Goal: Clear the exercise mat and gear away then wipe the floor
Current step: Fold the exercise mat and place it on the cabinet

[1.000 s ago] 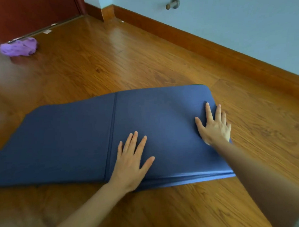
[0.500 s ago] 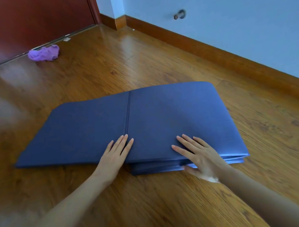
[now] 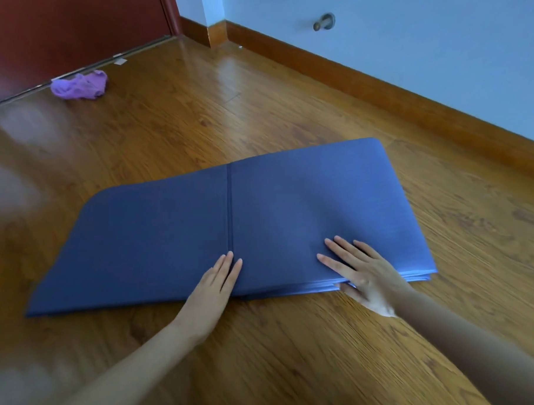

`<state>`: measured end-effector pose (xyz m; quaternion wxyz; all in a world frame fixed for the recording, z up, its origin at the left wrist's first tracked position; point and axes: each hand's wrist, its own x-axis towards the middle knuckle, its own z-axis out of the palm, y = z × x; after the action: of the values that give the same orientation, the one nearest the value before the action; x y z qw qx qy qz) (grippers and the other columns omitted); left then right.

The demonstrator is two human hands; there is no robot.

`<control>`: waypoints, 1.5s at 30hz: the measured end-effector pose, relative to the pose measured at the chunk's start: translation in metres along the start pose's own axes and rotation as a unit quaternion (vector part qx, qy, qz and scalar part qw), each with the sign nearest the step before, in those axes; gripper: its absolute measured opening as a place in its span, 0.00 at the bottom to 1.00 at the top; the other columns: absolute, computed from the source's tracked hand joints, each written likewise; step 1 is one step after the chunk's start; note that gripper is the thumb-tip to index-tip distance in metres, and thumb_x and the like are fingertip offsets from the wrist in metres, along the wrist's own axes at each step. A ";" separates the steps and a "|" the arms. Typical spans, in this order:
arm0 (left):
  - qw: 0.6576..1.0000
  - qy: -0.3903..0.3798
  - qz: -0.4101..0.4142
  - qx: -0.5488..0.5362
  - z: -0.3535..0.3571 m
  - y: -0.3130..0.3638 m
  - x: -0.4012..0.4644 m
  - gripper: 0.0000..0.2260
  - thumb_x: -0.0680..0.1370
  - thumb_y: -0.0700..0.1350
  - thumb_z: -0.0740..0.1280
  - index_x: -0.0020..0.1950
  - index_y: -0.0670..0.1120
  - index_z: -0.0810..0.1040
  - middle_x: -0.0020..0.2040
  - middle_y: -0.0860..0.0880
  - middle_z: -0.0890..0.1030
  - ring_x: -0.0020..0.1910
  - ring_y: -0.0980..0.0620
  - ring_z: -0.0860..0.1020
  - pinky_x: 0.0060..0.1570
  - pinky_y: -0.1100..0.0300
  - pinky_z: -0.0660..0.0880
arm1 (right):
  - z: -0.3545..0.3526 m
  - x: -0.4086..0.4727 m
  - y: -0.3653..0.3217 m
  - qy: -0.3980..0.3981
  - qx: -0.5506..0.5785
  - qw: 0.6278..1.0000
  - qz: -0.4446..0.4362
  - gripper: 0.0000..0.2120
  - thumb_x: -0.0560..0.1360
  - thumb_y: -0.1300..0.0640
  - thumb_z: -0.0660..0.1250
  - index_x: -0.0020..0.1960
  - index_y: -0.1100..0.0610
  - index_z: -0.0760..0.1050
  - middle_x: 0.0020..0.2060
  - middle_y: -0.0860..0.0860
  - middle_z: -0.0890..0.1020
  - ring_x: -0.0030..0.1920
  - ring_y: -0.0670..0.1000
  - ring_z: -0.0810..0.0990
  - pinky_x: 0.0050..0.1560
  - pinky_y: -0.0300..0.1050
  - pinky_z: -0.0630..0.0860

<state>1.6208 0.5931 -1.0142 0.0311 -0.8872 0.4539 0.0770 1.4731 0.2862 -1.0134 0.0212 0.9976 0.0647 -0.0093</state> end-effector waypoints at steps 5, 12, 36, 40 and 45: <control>0.990 -0.039 0.006 -0.136 -0.014 -0.005 -0.003 0.33 0.77 0.62 0.48 0.74 0.50 0.35 0.75 0.53 0.40 0.75 0.57 0.41 0.73 0.62 0.44 | -0.002 0.000 0.004 -0.008 0.045 0.999 -0.007 0.25 0.80 0.42 0.47 0.75 0.49 0.59 0.74 0.52 0.61 0.74 0.52 0.57 0.71 0.48 0.54; 0.977 0.064 -0.055 -0.193 -0.037 -0.009 0.058 0.30 0.79 0.61 0.43 0.77 0.48 0.50 0.77 0.49 0.55 0.76 0.52 0.51 0.71 0.61 0.48 | -0.020 0.046 0.020 0.156 0.114 0.965 0.180 0.18 0.76 0.54 0.58 0.61 0.60 0.76 0.63 0.61 0.75 0.60 0.63 0.76 0.53 0.53 0.73; 0.961 0.107 -0.196 -0.162 0.008 0.026 0.097 0.33 0.75 0.61 0.38 0.77 0.47 0.50 0.78 0.46 0.50 0.76 0.50 0.49 0.72 0.56 0.43 | 0.010 0.050 0.068 -0.080 0.073 0.933 0.344 0.28 0.80 0.43 0.40 0.77 0.51 0.44 0.77 0.55 0.45 0.76 0.55 0.41 0.74 0.52 0.43; 0.958 0.095 -0.188 -0.192 -0.010 0.033 0.062 0.32 0.76 0.61 0.37 0.77 0.47 0.45 0.76 0.54 0.44 0.76 0.55 0.42 0.72 0.60 0.38 | -0.012 0.031 0.060 0.033 0.162 0.929 0.331 0.24 0.80 0.54 0.57 0.74 0.58 0.60 0.75 0.60 0.56 0.76 0.59 0.52 0.73 0.56 0.50; 0.940 0.178 -0.215 -0.197 -0.003 -0.025 -0.015 0.21 0.79 0.49 0.52 0.70 0.44 0.68 0.71 0.48 0.68 0.72 0.53 0.61 0.72 0.58 0.54 | -0.014 0.006 0.028 0.145 0.206 0.916 0.311 0.17 0.77 0.62 0.62 0.64 0.67 0.72 0.66 0.66 0.70 0.70 0.65 0.65 0.68 0.64 0.63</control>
<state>1.6331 0.6198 -1.0090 -0.2100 -0.9511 0.2264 -0.0032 1.4825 0.2600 -0.9985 -0.1921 0.9401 -0.2501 0.1298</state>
